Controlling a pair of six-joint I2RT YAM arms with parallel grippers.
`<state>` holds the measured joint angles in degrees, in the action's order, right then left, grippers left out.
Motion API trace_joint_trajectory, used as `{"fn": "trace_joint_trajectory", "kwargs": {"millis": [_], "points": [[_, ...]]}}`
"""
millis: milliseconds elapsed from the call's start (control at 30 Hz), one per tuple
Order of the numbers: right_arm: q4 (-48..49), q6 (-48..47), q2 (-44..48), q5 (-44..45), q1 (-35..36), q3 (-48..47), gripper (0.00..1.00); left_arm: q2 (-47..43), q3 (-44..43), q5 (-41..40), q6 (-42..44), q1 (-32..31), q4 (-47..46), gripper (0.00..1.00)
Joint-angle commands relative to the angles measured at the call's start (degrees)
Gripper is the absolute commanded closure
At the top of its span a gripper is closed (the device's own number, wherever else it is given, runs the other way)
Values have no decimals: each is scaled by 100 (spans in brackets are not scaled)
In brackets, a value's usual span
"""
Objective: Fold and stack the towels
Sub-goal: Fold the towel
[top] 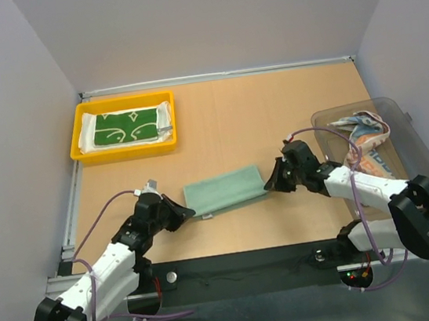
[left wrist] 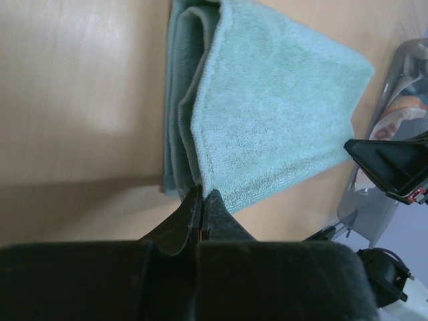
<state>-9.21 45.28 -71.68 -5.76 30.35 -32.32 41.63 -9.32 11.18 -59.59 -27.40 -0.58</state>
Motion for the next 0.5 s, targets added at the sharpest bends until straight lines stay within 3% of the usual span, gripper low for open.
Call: {"fn": "trace_joint_trajectory", "kwargs": {"millis": [0,133,167,233,267,300,367,467], "points": [[393,7,-109,110,-73,331,98,143,115,-212,44,-2,102,98],[543,-45,-206,57,-64,437,85,390,27,-265,97,-29,93,81],[535,-124,-180,75,-73,419,76,416,-43,-265,167,-29,102,69],[526,-177,108,154,-73,384,66,373,-148,-309,246,-29,250,58],[517,-186,232,224,-73,366,61,303,-279,-353,316,-29,425,43],[491,-212,329,381,-73,262,50,93,-350,-388,334,-29,514,35],[438,-256,549,540,-73,121,43,-119,-614,-590,413,-46,856,24],[525,-326,629,454,-73,-230,36,-488,-1027,-853,492,-46,1296,22]]}}
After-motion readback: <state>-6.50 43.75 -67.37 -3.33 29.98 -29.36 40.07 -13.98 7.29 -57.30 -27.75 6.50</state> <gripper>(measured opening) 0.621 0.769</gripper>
